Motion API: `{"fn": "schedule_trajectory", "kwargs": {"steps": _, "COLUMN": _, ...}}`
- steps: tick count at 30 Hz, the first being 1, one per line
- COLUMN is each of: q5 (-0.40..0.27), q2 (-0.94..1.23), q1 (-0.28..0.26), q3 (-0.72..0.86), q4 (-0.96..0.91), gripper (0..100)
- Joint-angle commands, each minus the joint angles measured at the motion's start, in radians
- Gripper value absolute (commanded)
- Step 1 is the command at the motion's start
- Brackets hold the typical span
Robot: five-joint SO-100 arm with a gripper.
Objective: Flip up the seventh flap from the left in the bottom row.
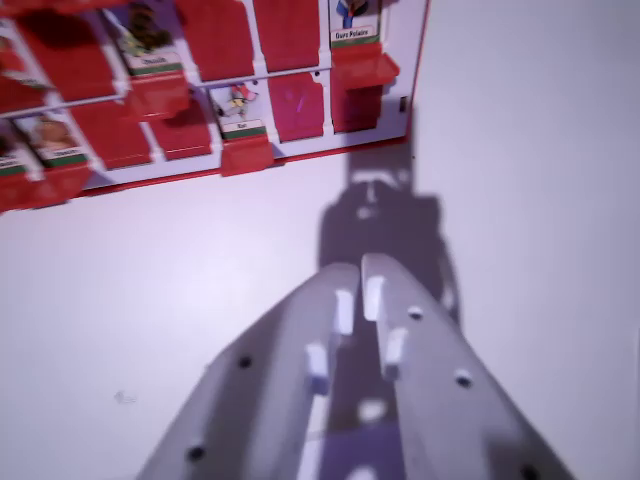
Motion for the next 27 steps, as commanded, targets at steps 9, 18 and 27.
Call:
{"fn": "schedule_trajectory", "kwargs": {"steps": 9, "q5": 0.066, "q2": 0.227, "q1": -0.153, "q3": -0.331, "q4": 0.341, "gripper": 0}}
{"fn": "schedule_trajectory", "kwargs": {"steps": 18, "q5": 0.160, "q2": 0.327, "q1": -0.261, "q3": -0.348, "q4": 0.367, "gripper": 0}}
{"fn": "schedule_trajectory", "kwargs": {"steps": 27, "q5": 0.115, "q2": 0.321, "q1": -0.262, "q3": -0.459, "q4": 0.407, "gripper": 0}}
